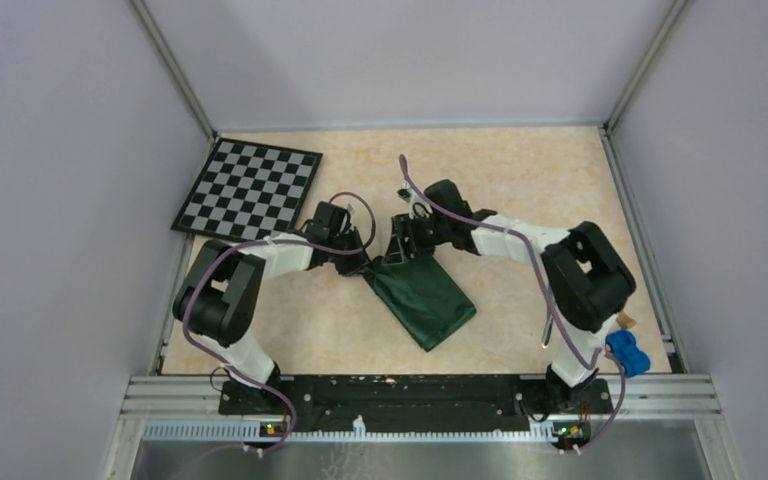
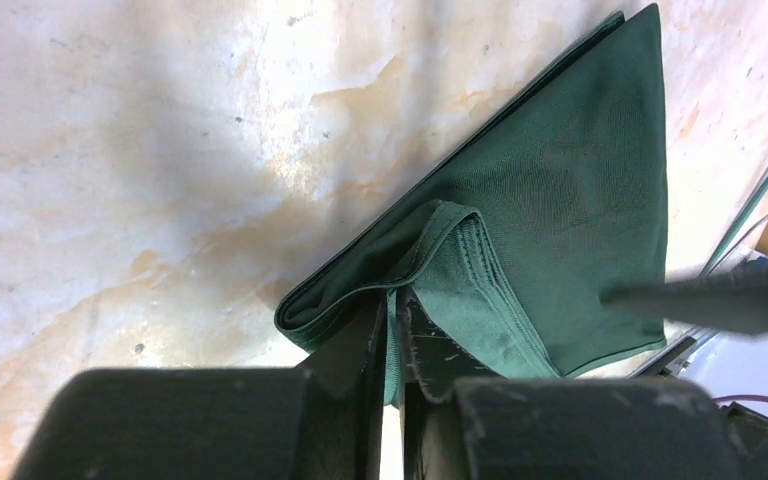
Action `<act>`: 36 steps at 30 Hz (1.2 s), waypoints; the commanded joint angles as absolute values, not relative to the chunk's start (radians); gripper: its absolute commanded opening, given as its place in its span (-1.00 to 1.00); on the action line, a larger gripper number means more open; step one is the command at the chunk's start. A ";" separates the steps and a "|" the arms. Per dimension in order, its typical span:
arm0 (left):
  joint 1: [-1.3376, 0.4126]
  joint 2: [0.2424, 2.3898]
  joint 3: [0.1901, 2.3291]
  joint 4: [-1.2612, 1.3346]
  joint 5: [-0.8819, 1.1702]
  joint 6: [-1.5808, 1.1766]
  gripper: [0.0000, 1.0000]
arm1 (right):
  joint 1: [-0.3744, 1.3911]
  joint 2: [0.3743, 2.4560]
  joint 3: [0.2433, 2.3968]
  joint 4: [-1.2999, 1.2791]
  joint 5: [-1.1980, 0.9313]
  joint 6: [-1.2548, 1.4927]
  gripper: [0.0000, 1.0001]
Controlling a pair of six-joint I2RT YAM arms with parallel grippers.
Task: Fold the napkin into a case and place the utensils inside
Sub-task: Fold the lower triangle-folded napkin at the center of the board, then smooth out the 2/3-rectangle-folded napkin at the center of the board.
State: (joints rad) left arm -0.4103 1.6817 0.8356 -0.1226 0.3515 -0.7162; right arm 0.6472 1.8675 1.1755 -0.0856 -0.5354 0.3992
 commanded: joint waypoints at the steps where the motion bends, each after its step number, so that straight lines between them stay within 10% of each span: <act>1: -0.403 1.732 0.834 -0.107 0.298 -0.708 -0.77 | 0.675 1.710 0.991 0.004 -0.631 0.423 0.19; 17: -0.400 1.775 0.852 -0.124 0.275 -0.700 -0.85 | 0.734 1.934 0.950 0.289 -0.810 0.515 0.13; 36: -0.394 1.829 0.891 -0.138 0.272 -0.660 -0.87 | 0.734 1.647 0.433 0.526 -0.841 0.652 0.13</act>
